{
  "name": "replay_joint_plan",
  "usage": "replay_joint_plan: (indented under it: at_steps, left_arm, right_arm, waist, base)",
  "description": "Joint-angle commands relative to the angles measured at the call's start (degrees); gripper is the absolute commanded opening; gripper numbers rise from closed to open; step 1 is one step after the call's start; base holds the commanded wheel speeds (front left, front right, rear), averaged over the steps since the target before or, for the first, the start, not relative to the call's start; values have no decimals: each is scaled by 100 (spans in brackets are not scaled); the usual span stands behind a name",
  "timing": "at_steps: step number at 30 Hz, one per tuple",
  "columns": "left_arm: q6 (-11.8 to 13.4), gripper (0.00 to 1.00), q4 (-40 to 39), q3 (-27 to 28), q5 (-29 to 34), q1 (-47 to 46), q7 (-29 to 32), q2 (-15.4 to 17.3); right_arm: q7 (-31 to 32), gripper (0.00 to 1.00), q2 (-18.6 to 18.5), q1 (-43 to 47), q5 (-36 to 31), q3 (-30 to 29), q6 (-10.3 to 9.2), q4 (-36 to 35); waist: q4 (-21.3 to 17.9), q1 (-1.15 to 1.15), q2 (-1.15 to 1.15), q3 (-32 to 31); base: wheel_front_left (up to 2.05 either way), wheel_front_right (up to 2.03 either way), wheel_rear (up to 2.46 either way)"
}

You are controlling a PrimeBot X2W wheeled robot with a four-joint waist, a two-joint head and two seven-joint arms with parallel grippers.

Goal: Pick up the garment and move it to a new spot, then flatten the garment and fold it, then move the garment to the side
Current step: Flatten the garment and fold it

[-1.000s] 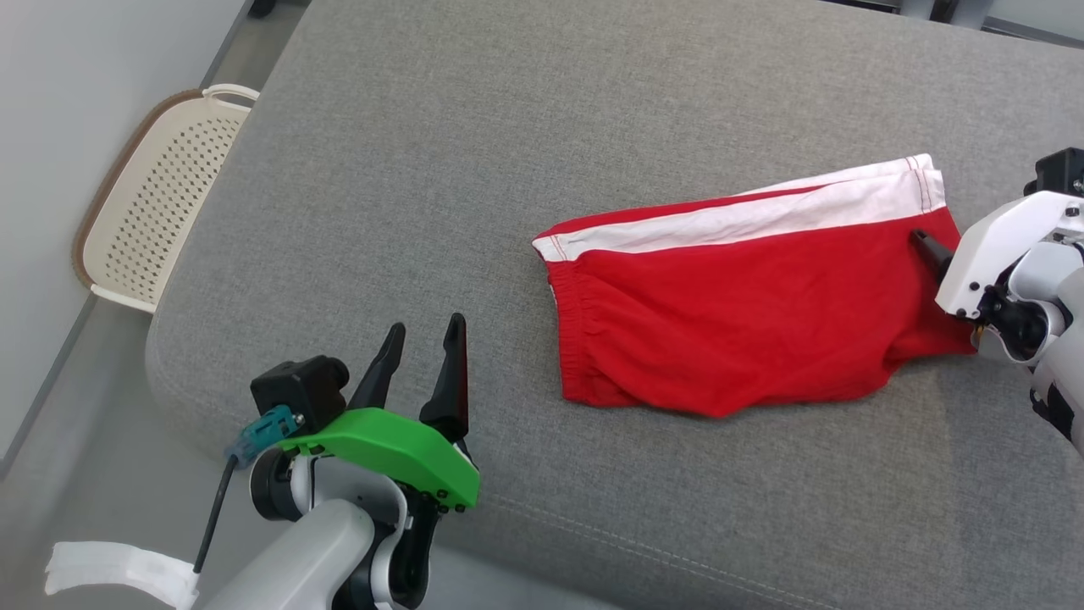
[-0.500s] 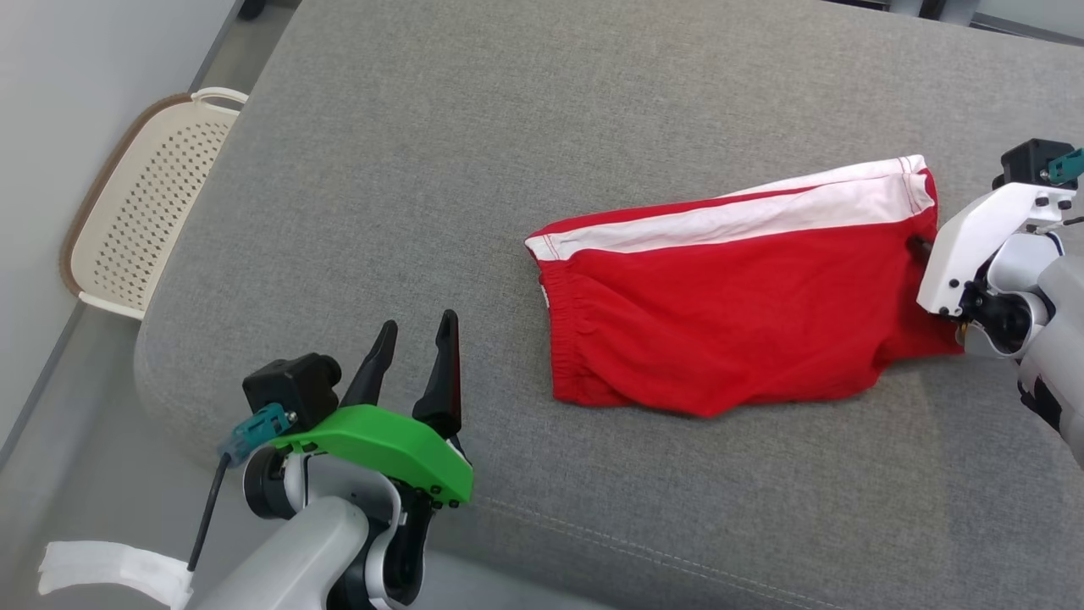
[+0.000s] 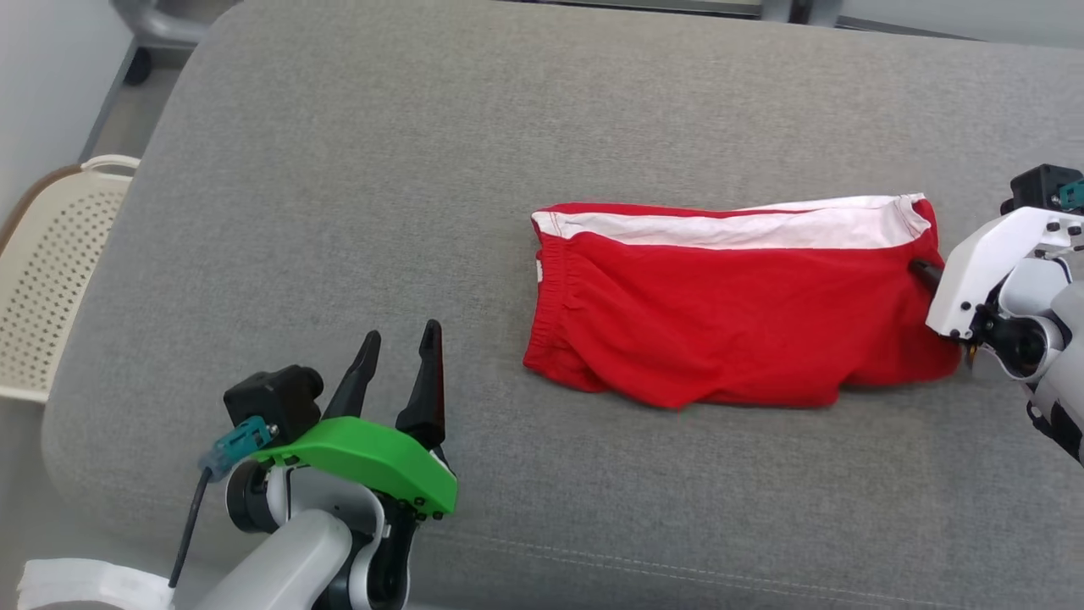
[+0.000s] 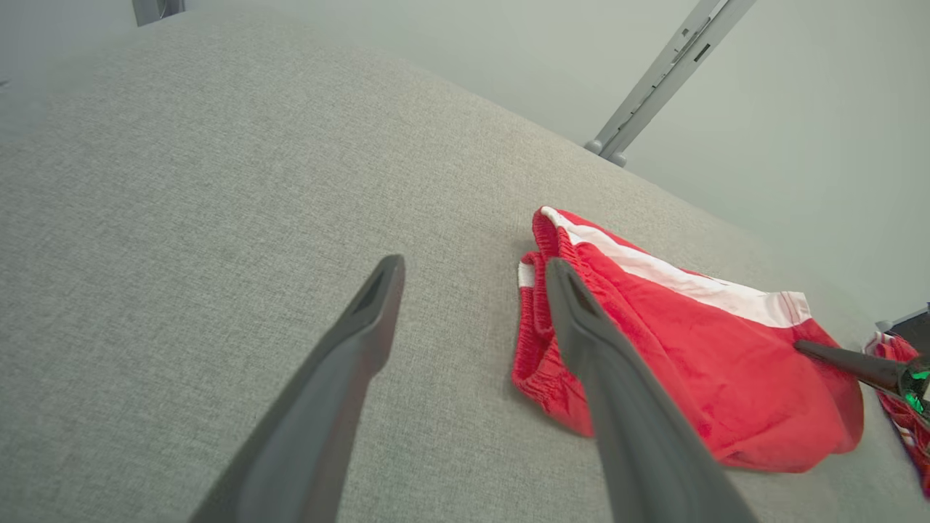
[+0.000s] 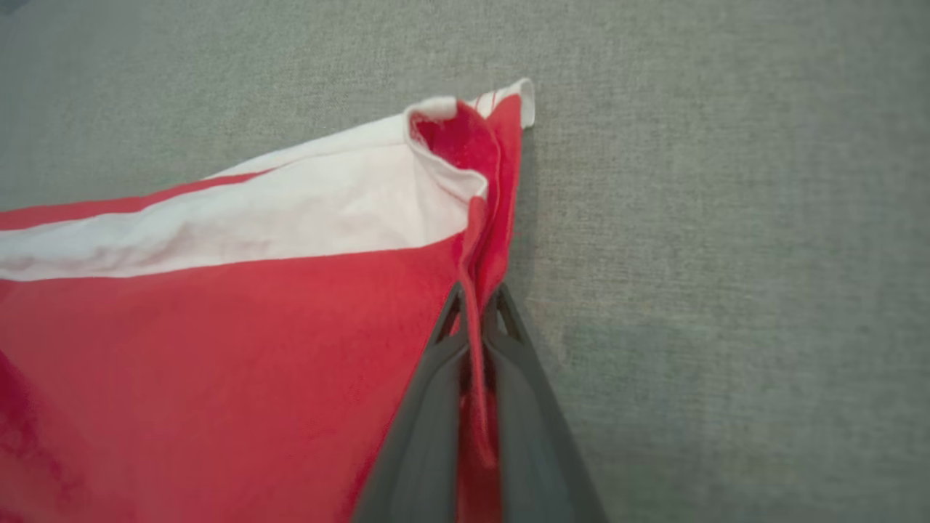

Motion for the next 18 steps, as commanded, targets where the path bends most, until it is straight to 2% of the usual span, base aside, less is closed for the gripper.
replay_joint_plan:
  at_steps: [1,6,10,18]
  left_arm:
    - [27,100,-59,29,-15,113,3,53]
    - [55,100,-202,46,1,154,3,120]
    - [65,100,-273,34,31,157,25,148]
    - [113,100,-371,9,78,76,103,219]
  right_arm:
    - [-36,0,-106,149,58,-7,-10,-83]
    - [-131,0,-319,375,159,-70,-10,-292]
    - [-194,0,-430,492,227,-119,-10,-384]
    - [-418,0,-257,588,310,-205,-9,-525]
  waist:
    - [-486,0,0,-202]
    - [-872,0,0,-268]
    - [-1033,0,0,-263]
    - [-1262,0,0,-250]
  base:
    - [0,0,0]
    - [0,0,0]
    - [0,0,0]
    - [0,0,0]
